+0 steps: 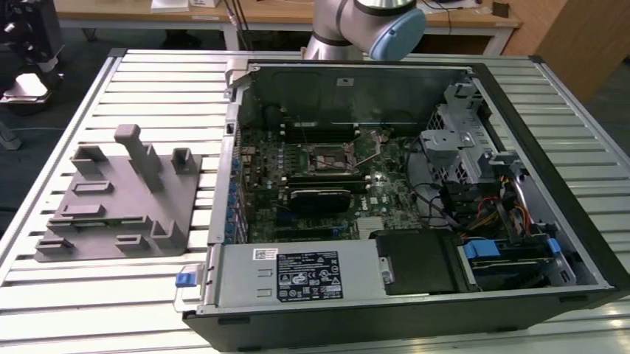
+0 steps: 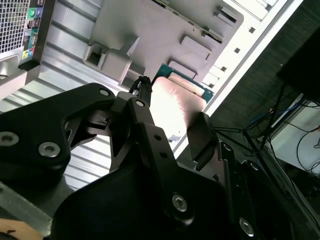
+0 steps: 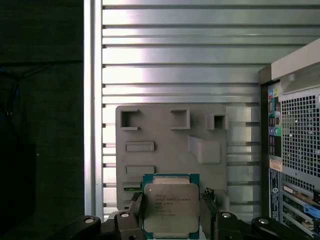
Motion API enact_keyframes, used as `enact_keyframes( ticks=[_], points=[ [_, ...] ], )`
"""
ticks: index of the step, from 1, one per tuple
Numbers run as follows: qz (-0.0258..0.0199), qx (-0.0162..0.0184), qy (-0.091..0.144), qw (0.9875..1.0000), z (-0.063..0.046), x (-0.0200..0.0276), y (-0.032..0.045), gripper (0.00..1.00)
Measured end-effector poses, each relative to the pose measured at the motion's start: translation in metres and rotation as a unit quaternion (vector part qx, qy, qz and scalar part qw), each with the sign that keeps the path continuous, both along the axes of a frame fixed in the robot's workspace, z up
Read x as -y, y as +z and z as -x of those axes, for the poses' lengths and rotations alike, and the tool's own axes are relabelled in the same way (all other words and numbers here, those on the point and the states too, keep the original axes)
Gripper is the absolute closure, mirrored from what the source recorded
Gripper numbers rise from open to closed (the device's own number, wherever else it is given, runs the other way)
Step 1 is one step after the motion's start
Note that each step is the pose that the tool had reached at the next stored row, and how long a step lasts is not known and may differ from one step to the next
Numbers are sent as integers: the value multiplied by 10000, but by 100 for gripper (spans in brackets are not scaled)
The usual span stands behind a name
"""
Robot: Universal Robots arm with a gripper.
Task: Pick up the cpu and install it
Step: 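Pick up the cpu and move it towards the insertion slot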
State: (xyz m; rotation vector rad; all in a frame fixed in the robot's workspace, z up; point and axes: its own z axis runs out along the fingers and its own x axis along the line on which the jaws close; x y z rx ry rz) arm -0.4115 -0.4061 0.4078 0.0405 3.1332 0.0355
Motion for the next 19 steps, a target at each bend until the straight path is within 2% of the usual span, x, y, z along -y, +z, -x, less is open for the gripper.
enact_keyframes(
  ticks=[5,11,19],
  points=[
    [0,0,0,10000,-62,0,0,47],
    [0,-1,0,10000,-215,0,0,47],
    [0,0,0,10000,-339,-7,-1,47]
  ],
)
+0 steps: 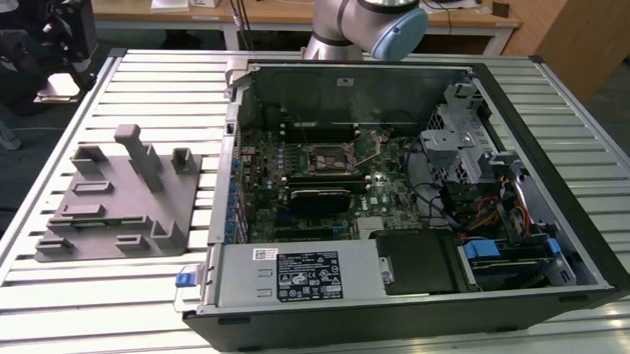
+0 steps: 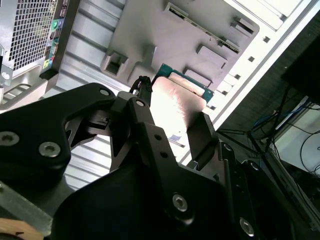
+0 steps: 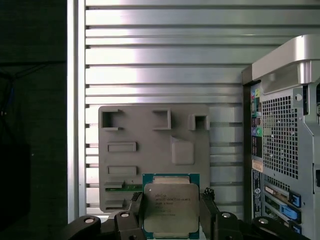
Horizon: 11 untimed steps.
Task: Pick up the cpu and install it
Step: 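Pick up the cpu and move it towards the insertion slot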
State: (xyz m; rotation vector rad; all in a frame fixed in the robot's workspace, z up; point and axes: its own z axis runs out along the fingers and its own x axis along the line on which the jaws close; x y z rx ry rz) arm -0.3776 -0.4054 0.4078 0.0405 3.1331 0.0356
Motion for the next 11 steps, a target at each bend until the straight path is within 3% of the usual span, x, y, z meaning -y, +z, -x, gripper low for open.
enact_keyframes(
  ticks=[11],
  points=[
    [0,0,0,10000,-147,-13,0,47]
  ],
)
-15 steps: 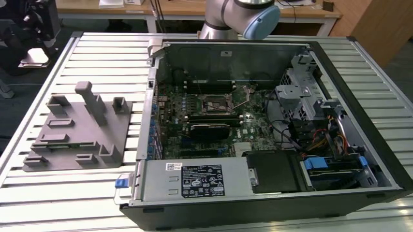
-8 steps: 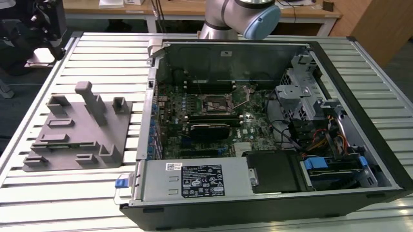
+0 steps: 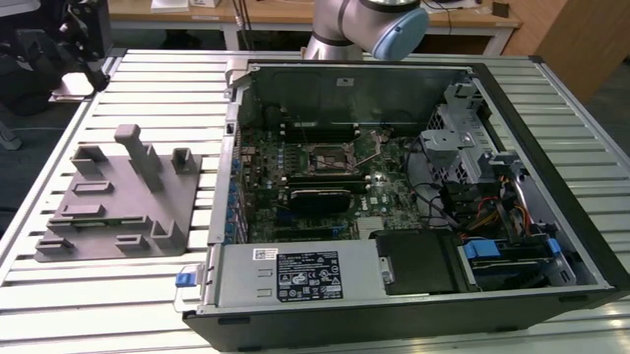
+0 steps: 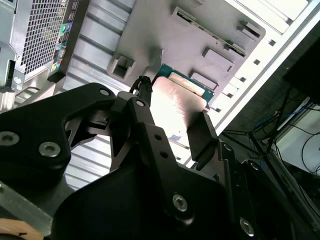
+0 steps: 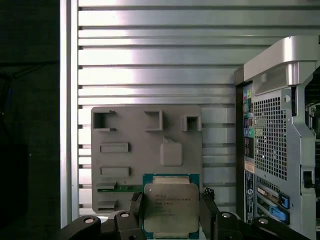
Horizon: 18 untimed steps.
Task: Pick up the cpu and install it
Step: 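Pick up the cpu and move it towards the insertion slot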
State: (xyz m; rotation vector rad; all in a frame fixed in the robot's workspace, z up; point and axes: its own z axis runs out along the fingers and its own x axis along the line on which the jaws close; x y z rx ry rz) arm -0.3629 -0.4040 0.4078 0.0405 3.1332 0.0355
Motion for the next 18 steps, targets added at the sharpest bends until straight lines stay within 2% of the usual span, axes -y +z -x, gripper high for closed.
enact_keyframes(
  ticks=[18],
  points=[
    [0,-1,0,10000,-305,-44,-1,47]
  ],
)
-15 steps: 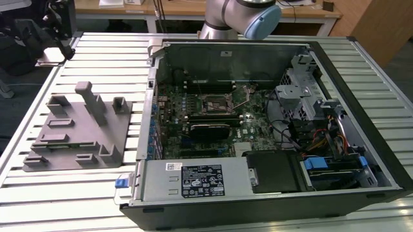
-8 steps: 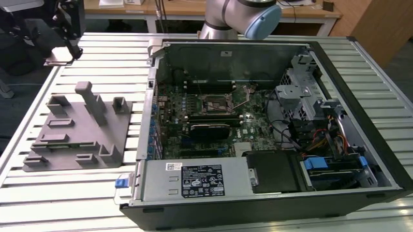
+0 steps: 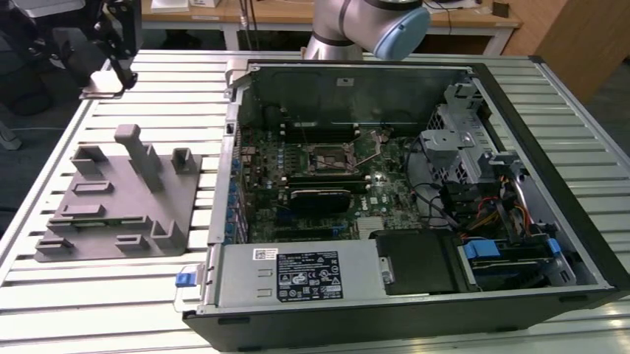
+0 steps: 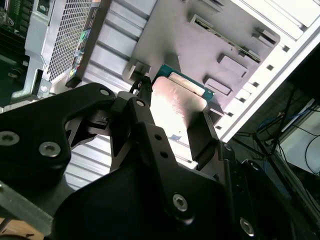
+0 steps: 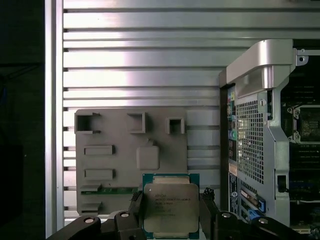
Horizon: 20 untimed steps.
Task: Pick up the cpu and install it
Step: 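Pick up the cpu and move it towards the insertion slot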
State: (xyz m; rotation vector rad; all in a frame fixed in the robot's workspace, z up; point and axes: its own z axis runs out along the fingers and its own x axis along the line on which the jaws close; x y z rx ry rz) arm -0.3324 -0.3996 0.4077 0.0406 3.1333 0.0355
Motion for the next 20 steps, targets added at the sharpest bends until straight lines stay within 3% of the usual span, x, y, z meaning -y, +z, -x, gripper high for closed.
enact_keyframes(
  ticks=[20],
  points=[
    [0,0,0,10000,-234,-11,-1,47]
  ],
)
